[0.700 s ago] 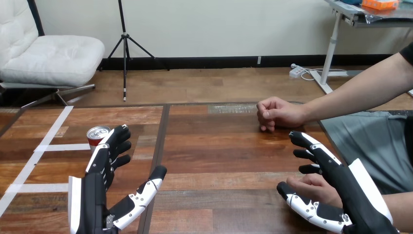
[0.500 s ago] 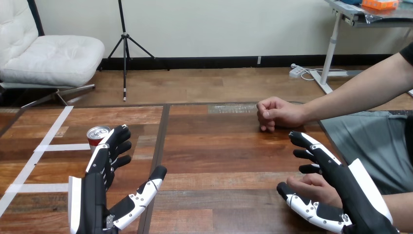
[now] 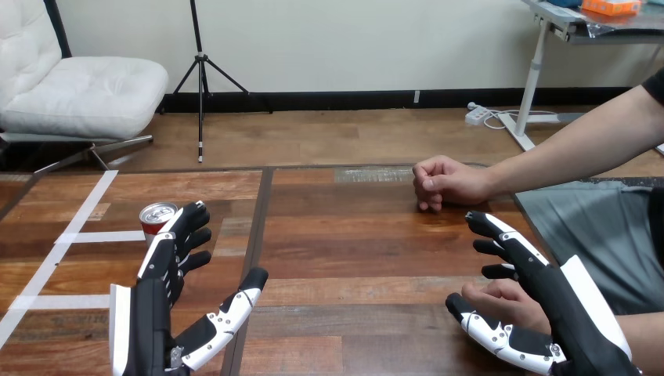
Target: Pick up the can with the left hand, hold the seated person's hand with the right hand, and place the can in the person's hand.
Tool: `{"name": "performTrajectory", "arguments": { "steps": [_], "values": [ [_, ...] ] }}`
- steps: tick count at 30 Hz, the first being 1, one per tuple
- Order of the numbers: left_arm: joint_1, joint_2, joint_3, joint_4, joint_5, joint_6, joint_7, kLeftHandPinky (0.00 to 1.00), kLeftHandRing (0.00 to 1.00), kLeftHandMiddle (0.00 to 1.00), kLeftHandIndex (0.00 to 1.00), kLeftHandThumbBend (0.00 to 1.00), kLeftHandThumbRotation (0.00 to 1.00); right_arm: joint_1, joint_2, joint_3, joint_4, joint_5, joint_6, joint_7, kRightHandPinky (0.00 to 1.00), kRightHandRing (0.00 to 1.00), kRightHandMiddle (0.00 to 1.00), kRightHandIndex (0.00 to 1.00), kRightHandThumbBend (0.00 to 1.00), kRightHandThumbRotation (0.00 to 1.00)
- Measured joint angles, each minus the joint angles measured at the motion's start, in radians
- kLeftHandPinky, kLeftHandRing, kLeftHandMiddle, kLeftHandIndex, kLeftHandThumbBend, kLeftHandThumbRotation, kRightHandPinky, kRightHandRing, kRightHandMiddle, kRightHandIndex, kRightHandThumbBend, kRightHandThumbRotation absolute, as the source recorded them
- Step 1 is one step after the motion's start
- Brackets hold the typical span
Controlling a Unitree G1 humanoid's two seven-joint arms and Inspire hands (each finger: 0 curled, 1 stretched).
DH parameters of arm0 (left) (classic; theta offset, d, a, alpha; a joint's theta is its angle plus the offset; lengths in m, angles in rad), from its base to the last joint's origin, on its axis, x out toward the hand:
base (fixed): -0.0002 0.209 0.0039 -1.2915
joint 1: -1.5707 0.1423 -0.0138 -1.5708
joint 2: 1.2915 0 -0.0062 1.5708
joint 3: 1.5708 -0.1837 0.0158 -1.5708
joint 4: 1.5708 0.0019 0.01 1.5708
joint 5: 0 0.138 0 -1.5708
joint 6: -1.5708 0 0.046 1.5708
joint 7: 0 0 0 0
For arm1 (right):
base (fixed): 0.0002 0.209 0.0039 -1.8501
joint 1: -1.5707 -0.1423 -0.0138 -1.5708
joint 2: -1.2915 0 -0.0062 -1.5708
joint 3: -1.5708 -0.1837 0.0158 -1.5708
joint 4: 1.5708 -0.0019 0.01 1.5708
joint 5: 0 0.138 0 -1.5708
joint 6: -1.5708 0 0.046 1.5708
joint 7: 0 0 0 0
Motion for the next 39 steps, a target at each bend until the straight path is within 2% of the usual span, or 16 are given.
{"name": "performTrajectory", "arguments": {
  "steps": [14,30,39],
  "values": [
    [0.007,0.002,0.002,0.000,0.034,-0.002,0.042,0.75,0.81,0.83,0.82,0.67,0.13,-0.001,-0.002,0.000,0.000,0.001,0.000,0.000,0.77,0.87,0.92,0.91,0.42,0.12],
    [0.001,0.002,0.019,0.001,0.148,-0.053,0.194,0.74,0.81,0.83,0.81,0.66,0.11,-0.007,-0.006,0.000,0.000,0.003,0.000,0.000,0.75,0.86,0.92,0.91,0.42,0.12],
    [-0.006,0.000,0.035,0.001,0.159,-0.066,0.250,0.76,0.82,0.84,0.82,0.65,0.09,-0.013,-0.008,0.000,0.000,0.003,0.000,0.000,0.78,0.88,0.92,0.91,0.41,0.11]
  ]
}}
